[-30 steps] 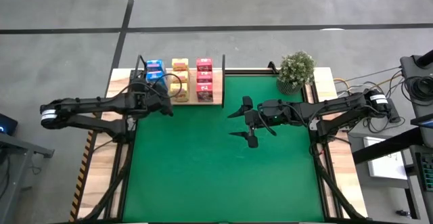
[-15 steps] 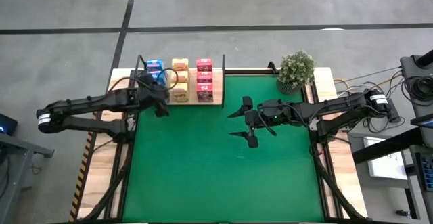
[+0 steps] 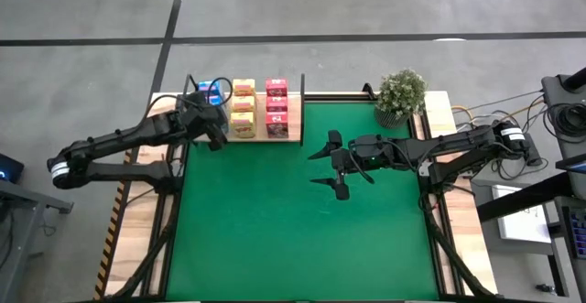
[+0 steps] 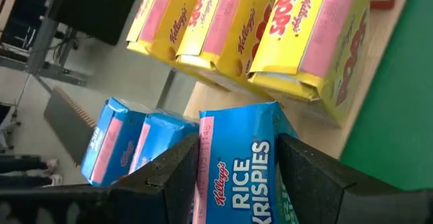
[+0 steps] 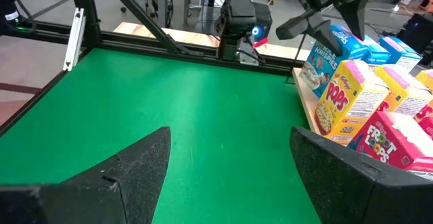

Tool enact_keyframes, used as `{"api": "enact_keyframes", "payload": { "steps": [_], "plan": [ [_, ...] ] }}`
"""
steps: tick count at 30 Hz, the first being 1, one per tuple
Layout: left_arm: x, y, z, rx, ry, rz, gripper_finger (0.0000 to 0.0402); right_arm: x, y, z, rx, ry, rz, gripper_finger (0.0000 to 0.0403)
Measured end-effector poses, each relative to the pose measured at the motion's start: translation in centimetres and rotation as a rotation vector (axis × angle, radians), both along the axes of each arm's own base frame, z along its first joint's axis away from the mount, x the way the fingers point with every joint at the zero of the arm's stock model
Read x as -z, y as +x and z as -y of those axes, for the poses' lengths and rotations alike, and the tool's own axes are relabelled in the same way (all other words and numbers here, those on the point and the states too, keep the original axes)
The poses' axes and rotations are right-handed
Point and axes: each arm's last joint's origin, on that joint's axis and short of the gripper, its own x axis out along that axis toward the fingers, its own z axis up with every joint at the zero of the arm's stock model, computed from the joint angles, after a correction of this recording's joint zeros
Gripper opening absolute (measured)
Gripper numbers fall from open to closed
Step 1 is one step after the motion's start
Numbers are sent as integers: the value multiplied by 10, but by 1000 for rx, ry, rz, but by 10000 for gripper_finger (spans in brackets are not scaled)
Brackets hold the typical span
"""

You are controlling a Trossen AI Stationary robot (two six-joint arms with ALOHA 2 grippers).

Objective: Stack cereal on shelf
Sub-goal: Put the blue cereal box aligned with the blue cereal box on the shelf

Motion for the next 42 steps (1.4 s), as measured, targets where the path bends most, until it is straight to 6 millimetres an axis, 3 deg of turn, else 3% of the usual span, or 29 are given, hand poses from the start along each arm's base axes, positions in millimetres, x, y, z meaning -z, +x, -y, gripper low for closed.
{"api": "enact_keyframes", "payload": {
  "steps": [20, 24, 29, 33, 37, 42],
  "plan": [
    [-3, -3, -5, -8, 24, -28, 228, 0, 0, 0, 0, 0, -2, 290],
    [-24, 0, -3, 17, -4, 68, 229, 0, 0, 0, 0, 0, -2, 290],
    [-66, 0, 1, 121, -88, 204, 229, 0, 0, 0, 0, 0, -2, 290],
    [-90, -3, -1, 115, -137, 200, 229, 1, 0, 0, 0, 0, -2, 290],
    [-99, 2, -8, 93, -174, 132, 229, 1, 0, 2, 6, -2, -4, 290],
    [-92, 14, -21, 97, -266, -26, 229, 4, -1, 11, 34, -19, -33, 290]
  ]
}}
